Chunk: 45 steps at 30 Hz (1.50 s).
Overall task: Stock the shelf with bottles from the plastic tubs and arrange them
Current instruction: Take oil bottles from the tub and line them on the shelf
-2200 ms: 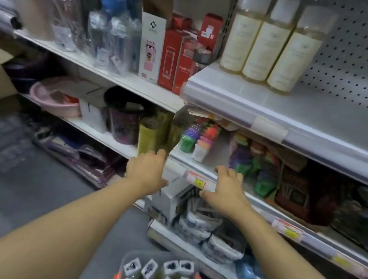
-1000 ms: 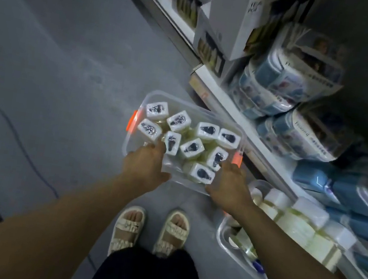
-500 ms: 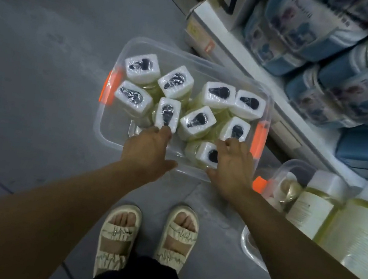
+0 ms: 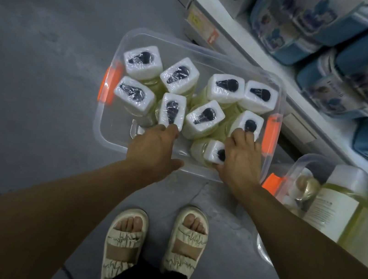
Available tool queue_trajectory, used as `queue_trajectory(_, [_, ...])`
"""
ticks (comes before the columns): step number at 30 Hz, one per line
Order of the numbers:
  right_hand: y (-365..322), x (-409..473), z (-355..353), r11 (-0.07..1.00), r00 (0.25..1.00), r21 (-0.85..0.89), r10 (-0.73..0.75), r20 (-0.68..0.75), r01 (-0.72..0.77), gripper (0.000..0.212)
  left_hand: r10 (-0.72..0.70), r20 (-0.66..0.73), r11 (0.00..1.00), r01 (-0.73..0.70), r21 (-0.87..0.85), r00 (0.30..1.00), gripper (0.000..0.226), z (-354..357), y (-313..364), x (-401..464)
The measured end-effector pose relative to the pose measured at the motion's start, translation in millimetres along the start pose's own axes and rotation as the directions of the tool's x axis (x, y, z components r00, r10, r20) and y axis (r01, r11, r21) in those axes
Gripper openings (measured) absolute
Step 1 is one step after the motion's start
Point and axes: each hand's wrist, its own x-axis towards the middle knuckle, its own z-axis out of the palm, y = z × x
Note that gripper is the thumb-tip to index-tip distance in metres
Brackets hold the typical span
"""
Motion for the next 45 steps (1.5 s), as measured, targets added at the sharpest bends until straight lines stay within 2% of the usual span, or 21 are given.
queue_trajectory(6, [0.0,-8.0,-41.6,0.979,0.997,0.203,-0.016,-0.08,0.032,0.043,0.008,-0.001,1.0,-0.008,-0.012,1.0,0.058,-19.8,8.1,-4.4])
queue_trajectory(10, [9.3,-9.3,-80.3,0.95,0.991,0.296,0.071,0.112,-0.102,0.034,0.034,-0.002,0.999,-0.034,-0.006,0.999,0.057,-35.0,16.9,-8.7])
queue_trajectory(13, [22.5,-8.8,-111.1,0.905,0.977,0.383,0.128,0.171,-0.185,0.038,0.066,-0.006,0.997,-0.066,-0.043,0.998,0.06,-51.0,24.7,-14.1])
queue_trajectory(15, [35.0,-3.4,-133.7,0.86,0.968,0.455,0.158,0.197,-0.232,0.04,0.084,0.014,0.995,-0.083,-0.05,0.996,0.064,-62.0,30.7,-17.9])
queue_trajectory(18, [52.9,7.0,-176.9,0.755,0.944,0.573,0.196,0.267,-0.319,0.03,0.12,0.041,0.991,-0.118,-0.065,0.992,0.073,-76.3,41.6,-24.2])
queue_trajectory(23, [75.9,24.5,-227.2,0.59,0.912,0.699,0.196,0.361,-0.403,0.028,0.179,0.02,0.98,-0.176,-0.097,0.984,0.083,-99.2,60.7,-33.2])
queue_trajectory(25, [79.7,31.2,-241.7,0.559,0.901,0.711,0.2,0.384,-0.427,0.029,0.201,0.007,0.975,-0.199,-0.097,0.98,0.085,-107.3,66.2,-35.5])
queue_trajectory(30, [82.3,42.5,-273.3,0.459,0.903,0.789,0.074,0.424,-0.408,0.019,0.208,-0.061,0.972,-0.213,-0.097,0.976,0.088,-124.2,73.6,-37.8])
queue_trajectory(35, [85.3,48.2,-291.6,0.399,0.919,0.859,-0.089,0.385,-0.322,0.023,0.177,-0.066,0.943,-0.188,-0.274,0.982,0.09,-143.4,71.5,-39.5])
queue_trajectory(41, [86.1,59.9,-299.3,0.296,0.877,0.907,-0.287,0.385,-0.301,0.051,0.202,-0.043,0.884,-0.201,-0.421,0.978,0.085,-152.1,70.9,-34.0])
queue_trajectory(43, [85.7,65.1,-299.8,0.244,0.853,0.921,-0.36,0.378,-0.305,0.068,0.207,0.016,0.853,-0.173,-0.492,0.978,0.086,-154.9,69.7,-31.6])
queue_trajectory(45, [82.9,69.1,-299.2,0.211,0.833,0.93,-0.418,0.364,-0.3,0.075,0.223,0.103,0.822,-0.13,-0.554,0.969,0.085,-156.7,68.3,-30.5])
